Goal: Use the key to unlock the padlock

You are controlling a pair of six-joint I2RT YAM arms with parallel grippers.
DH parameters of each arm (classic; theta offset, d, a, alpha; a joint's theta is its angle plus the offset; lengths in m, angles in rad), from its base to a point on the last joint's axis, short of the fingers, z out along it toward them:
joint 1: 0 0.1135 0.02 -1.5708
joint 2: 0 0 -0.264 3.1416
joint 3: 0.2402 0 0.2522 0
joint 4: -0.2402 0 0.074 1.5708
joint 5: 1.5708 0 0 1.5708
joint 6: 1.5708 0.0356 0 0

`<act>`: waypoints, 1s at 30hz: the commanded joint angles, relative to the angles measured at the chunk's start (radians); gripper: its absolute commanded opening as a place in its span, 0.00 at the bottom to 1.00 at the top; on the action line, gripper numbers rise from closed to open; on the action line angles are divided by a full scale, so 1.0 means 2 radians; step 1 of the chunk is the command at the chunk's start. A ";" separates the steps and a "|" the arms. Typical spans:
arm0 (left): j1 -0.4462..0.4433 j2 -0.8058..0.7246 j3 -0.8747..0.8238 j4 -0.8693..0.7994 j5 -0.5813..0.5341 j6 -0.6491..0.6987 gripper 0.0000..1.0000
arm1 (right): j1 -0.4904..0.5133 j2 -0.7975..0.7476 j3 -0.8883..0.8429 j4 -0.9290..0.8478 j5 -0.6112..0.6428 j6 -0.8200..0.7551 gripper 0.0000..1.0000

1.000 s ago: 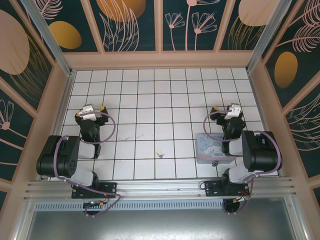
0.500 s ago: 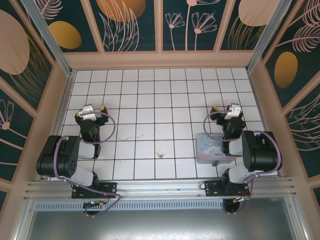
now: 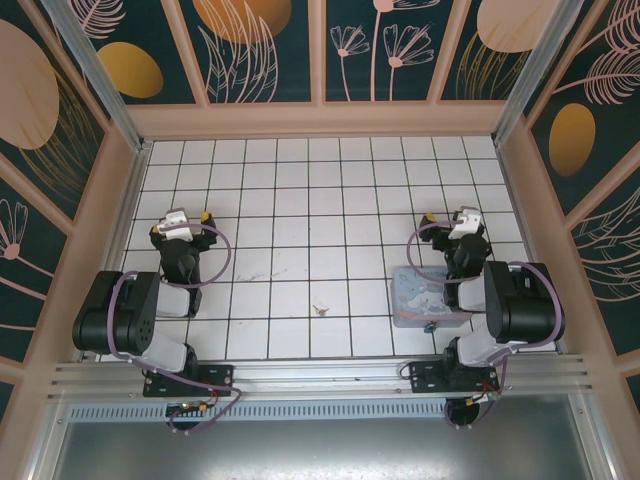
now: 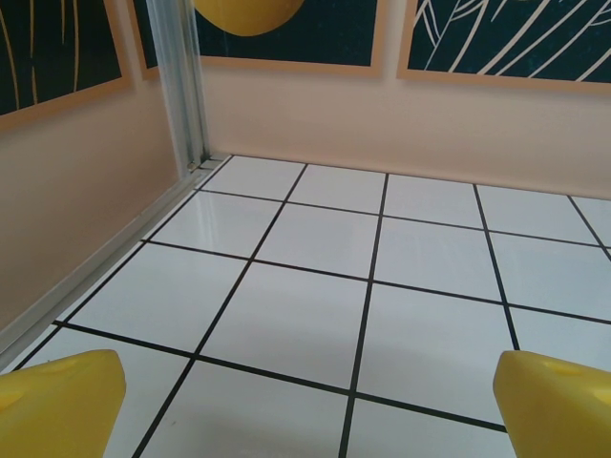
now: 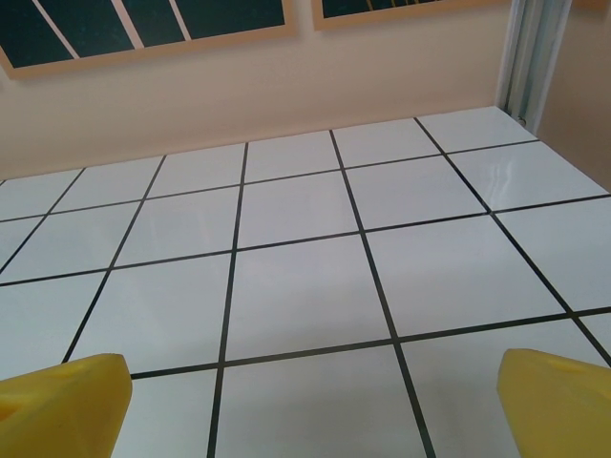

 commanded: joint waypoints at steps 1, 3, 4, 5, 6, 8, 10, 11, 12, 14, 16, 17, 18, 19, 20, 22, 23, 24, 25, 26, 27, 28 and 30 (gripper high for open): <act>0.004 -0.018 0.006 -0.003 0.041 0.011 0.99 | 0.000 -0.002 0.011 -0.003 -0.001 0.002 0.99; 0.004 -0.055 0.026 -0.071 0.025 0.004 0.99 | 0.001 -0.031 0.045 -0.083 0.032 0.013 0.99; 0.004 -0.071 0.033 -0.095 0.023 0.003 0.99 | 0.002 -0.044 0.071 -0.139 0.041 0.016 0.99; 0.004 -0.085 0.039 -0.114 0.026 0.005 0.98 | 0.002 -0.055 0.103 -0.196 0.046 0.020 0.99; 0.004 -0.099 0.044 -0.132 0.028 0.005 0.98 | 0.000 -0.062 0.127 -0.236 0.052 0.034 0.99; 0.004 -0.119 0.058 -0.170 0.025 -0.002 0.98 | -0.006 -0.067 0.170 -0.296 0.049 0.074 0.99; 0.004 -0.138 0.076 -0.211 0.020 -0.017 0.98 | -0.010 -0.065 0.213 -0.355 0.043 0.119 0.99; 0.004 -0.149 0.088 -0.238 0.020 -0.026 0.99 | -0.013 -0.062 0.235 -0.395 0.038 0.145 0.99; 0.004 -0.160 0.098 -0.257 0.019 -0.036 0.99 | -0.015 -0.059 0.254 -0.426 0.025 0.162 0.99; 0.003 -0.179 0.118 -0.300 0.025 -0.064 0.99 | -0.015 -0.062 0.268 -0.464 0.002 0.177 0.99; 0.003 -0.195 0.145 -0.359 0.038 -0.101 0.99 | -0.015 -0.078 0.269 -0.497 -0.014 0.195 0.99; 0.003 -0.201 0.163 -0.395 0.042 -0.126 0.99 | -0.016 -0.087 0.268 -0.520 -0.018 0.206 0.99; 0.003 -0.202 0.179 -0.430 0.045 -0.150 0.98 | -0.016 -0.097 0.267 -0.538 -0.022 0.213 0.99; 0.003 -0.203 0.195 -0.459 0.060 -0.172 0.98 | -0.016 -0.107 0.266 -0.563 -0.022 0.220 0.99; 0.000 -0.203 0.207 -0.486 0.072 -0.189 0.98 | -0.017 -0.119 0.265 -0.594 -0.022 0.230 0.99; -0.012 -0.203 0.223 -0.527 0.087 -0.210 0.98 | -0.016 -0.144 0.261 -0.641 -0.024 0.240 0.99; -0.022 -0.202 0.229 -0.546 0.088 -0.218 0.98 | -0.018 -0.157 0.262 -0.670 -0.016 0.247 0.99; -0.032 -0.202 0.234 -0.559 0.089 -0.224 0.98 | -0.019 -0.169 0.263 -0.693 -0.007 0.250 0.99; -0.044 -0.202 0.237 -0.570 0.089 -0.231 0.98 | -0.023 -0.183 0.262 -0.717 -0.002 0.253 0.99; -0.060 -0.202 0.240 -0.581 0.088 -0.243 0.99 | -0.028 -0.196 0.262 -0.738 -0.001 0.255 0.99; -0.072 -0.200 0.241 -0.588 0.094 -0.253 0.98 | -0.034 -0.202 0.264 -0.753 -0.001 0.254 0.99; -0.087 -0.197 0.243 -0.594 0.102 -0.264 0.99 | -0.045 -0.209 0.269 -0.776 0.001 0.254 0.99; -0.116 -0.190 0.246 -0.607 0.102 -0.290 0.98 | -0.070 -0.217 0.274 -0.805 -0.015 0.250 0.99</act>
